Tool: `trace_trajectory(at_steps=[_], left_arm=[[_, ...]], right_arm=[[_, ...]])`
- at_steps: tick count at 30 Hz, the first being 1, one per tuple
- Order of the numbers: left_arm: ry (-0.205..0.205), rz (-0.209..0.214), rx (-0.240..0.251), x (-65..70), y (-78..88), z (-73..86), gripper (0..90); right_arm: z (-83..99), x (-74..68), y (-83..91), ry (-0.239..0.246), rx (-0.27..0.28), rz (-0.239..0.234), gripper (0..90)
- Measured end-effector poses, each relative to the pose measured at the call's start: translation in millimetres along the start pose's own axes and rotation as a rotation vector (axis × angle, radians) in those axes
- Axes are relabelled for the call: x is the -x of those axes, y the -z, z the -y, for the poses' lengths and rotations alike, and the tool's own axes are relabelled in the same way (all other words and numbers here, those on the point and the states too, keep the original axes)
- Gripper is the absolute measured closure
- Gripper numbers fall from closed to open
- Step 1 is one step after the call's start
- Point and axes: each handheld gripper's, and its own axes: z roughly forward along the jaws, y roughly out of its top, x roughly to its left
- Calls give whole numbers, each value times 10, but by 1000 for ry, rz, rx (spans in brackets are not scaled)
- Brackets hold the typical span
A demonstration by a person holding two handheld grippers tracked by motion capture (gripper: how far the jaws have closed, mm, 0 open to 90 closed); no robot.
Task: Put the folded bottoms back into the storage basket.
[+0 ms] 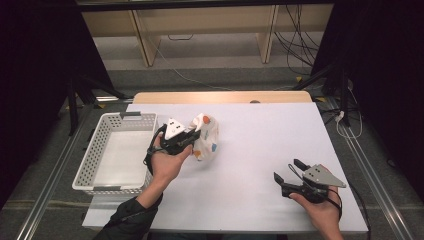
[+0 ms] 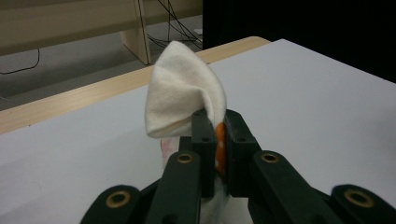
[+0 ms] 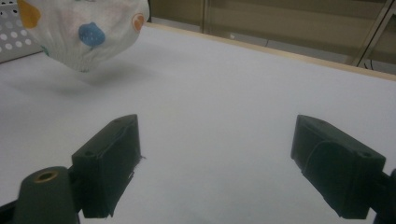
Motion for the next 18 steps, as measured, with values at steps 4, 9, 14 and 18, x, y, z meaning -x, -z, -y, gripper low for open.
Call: trace_trajectory(at_steps=[4, 9, 14, 18], left_arm=[[-3, 1, 0, 3, 22, -6, 839], [-3, -2, 3, -2, 48, -18, 839], [0, -6, 7, -21, 85, -32, 839], [1, -10, 12, -32, 105, -34, 839]], right_arm=[[0, 1, 0, -1, 1, 1, 165], [1, 0, 0, 0, 0, 0, 164], [1, 0, -1, -1, -1, 0, 165], [1, 1, -1, 1, 0, 1, 164]])
